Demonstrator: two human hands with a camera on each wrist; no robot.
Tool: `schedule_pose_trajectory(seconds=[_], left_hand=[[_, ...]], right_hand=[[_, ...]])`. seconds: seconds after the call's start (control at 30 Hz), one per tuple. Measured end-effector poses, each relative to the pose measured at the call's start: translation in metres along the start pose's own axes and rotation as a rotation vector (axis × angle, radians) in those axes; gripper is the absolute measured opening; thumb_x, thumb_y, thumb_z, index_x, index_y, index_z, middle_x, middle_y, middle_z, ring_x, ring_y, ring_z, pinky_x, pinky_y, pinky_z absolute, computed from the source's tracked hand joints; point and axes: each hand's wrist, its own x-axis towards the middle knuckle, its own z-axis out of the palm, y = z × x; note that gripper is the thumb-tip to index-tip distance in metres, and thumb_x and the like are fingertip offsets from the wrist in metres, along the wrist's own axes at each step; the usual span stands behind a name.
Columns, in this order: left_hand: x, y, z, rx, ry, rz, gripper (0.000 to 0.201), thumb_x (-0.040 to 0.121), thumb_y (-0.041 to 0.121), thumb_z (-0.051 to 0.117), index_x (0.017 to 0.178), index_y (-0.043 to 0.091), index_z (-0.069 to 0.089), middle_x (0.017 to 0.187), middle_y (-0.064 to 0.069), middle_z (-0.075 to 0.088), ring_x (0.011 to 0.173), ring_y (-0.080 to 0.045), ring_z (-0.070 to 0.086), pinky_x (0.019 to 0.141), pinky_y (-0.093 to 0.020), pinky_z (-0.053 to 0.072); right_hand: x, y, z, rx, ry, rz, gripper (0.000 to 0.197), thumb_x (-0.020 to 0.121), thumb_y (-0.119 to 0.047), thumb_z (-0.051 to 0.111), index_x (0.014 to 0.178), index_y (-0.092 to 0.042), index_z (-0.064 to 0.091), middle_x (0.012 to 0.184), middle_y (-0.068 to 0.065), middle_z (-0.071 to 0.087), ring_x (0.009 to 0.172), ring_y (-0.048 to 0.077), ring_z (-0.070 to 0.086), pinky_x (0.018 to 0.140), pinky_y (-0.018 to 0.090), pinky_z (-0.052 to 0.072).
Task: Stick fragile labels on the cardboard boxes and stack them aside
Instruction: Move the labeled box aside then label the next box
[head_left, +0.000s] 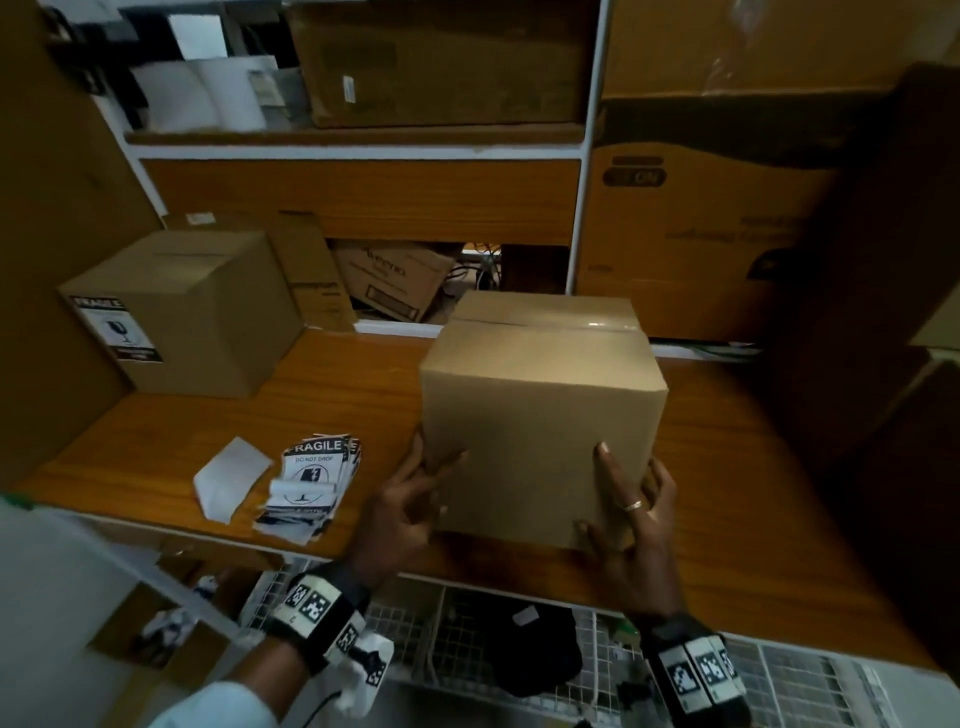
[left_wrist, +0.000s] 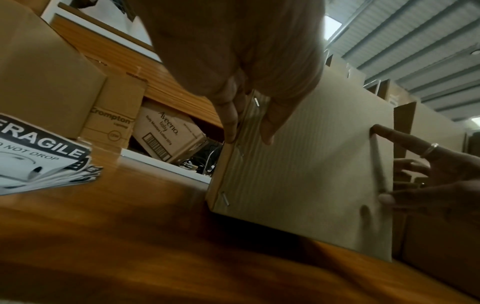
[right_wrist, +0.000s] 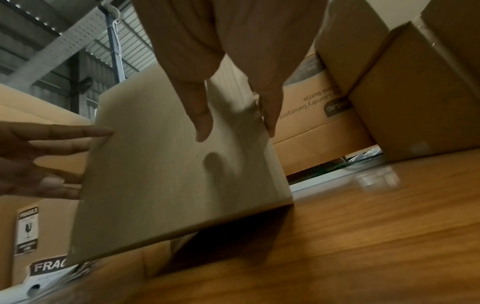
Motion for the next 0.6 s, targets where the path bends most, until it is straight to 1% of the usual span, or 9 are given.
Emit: schedule_pose_trajectory(seconds=[0.1, 0.2, 0.23, 0.27, 0.33, 0.4, 0.43, 0.53, 0.6], left_hand=[[0.002, -0.004, 0.005, -0.036, -0.034, -0.045, 0.076, 0.086, -0.005, 0.073, 0.145, 0.039, 0.053, 0.17, 0.003, 0.01, 0.151, 0.002, 0.017, 0.116, -0.019, 0.035], [0.007, -0.018, 0.01, -0.054, -0.065, -0.074, 0.078, 0.088, -0.003, 0.072, 0.147, 0.042, 0.049, 0.171, 0.005, 0.005, 0.152, 0.0, 0.021, 0.118, -0.03, 0.038], [0.009, -0.021, 0.011, -0.069, -0.085, -0.098, 0.08, 0.088, -0.003, 0.073, 0.148, 0.044, 0.047, 0.171, 0.008, 0.003, 0.152, -0.003, 0.024, 0.117, -0.034, 0.04], [0.011, -0.023, 0.012, -0.073, -0.111, -0.12, 0.082, 0.088, -0.001, 0.073, 0.149, 0.046, 0.045, 0.17, 0.012, 0.0, 0.152, -0.008, 0.026, 0.116, -0.036, 0.042], [0.011, -0.027, 0.011, -0.09, -0.175, -0.152, 0.083, 0.089, 0.004, 0.074, 0.149, 0.049, 0.041, 0.17, 0.016, 0.0, 0.152, -0.011, 0.027, 0.112, -0.037, 0.047], [0.008, -0.034, 0.005, -0.137, -0.218, -0.183, 0.08, 0.091, 0.005, 0.072, 0.15, 0.049, 0.04, 0.169, 0.02, 0.006, 0.152, -0.007, 0.025, 0.11, -0.035, 0.049], [0.005, -0.038, 0.0, -0.141, -0.236, -0.191, 0.078, 0.092, 0.006, 0.071, 0.151, 0.048, 0.039, 0.167, 0.022, 0.012, 0.152, -0.005, 0.025, 0.112, -0.034, 0.047], [-0.009, -0.054, -0.017, -0.054, -0.222, -0.193, 0.072, 0.094, 0.014, 0.069, 0.152, 0.044, 0.039, 0.162, 0.025, 0.029, 0.148, 0.0, 0.032, 0.118, -0.033, 0.038], [-0.015, -0.068, -0.033, -0.096, -0.149, -0.219, 0.069, 0.093, 0.011, 0.071, 0.149, 0.042, 0.044, 0.156, 0.021, 0.042, 0.141, -0.003, 0.044, 0.115, -0.035, 0.043]], right_hand=[[0.005, 0.015, 0.003, 0.018, -0.02, -0.004, 0.105, 0.076, 0.008, 0.082, 0.151, -0.05, 0.037, 0.167, 0.003, 0.004, 0.152, 0.023, 0.019, 0.114, 0.051, 0.041], [0.007, 0.025, 0.01, 0.044, -0.002, -0.023, 0.1, 0.076, 0.004, 0.083, 0.15, -0.046, 0.039, 0.166, -0.004, 0.004, 0.149, -0.005, 0.016, 0.113, 0.03, 0.039], [0.008, 0.026, 0.012, 0.038, -0.001, -0.02, 0.1, 0.076, 0.003, 0.083, 0.15, -0.047, 0.038, 0.165, -0.006, 0.004, 0.148, -0.01, 0.014, 0.111, 0.024, 0.038], [0.008, 0.027, 0.015, 0.031, -0.008, -0.004, 0.101, 0.076, 0.002, 0.084, 0.151, -0.049, 0.037, 0.166, -0.007, 0.004, 0.148, -0.008, 0.015, 0.11, 0.021, 0.037], [0.006, 0.026, 0.021, -0.006, -0.02, 0.042, 0.1, 0.076, -0.001, 0.085, 0.151, -0.049, 0.04, 0.167, -0.005, 0.005, 0.151, 0.009, 0.017, 0.114, 0.029, 0.038], [0.002, 0.018, 0.026, -0.082, 0.002, 0.144, 0.089, 0.077, -0.004, 0.085, 0.147, -0.045, 0.048, 0.168, -0.003, 0.005, 0.153, 0.02, 0.014, 0.119, 0.044, 0.03], [-0.002, 0.013, 0.028, -0.135, 0.025, 0.2, 0.083, 0.078, -0.007, 0.086, 0.144, -0.042, 0.052, 0.168, -0.003, 0.006, 0.153, 0.025, 0.014, 0.119, 0.048, 0.027], [-0.013, -0.001, 0.039, -0.282, 0.102, 0.238, 0.074, 0.074, -0.009, 0.088, 0.138, -0.032, 0.06, 0.159, 0.006, 0.024, 0.142, 0.039, 0.031, 0.109, 0.057, 0.043], [-0.015, -0.01, 0.053, -0.301, 0.107, 0.199, 0.065, 0.074, -0.009, 0.089, 0.132, -0.023, 0.065, 0.146, 0.011, 0.038, 0.13, 0.038, 0.044, 0.101, 0.059, 0.051]])
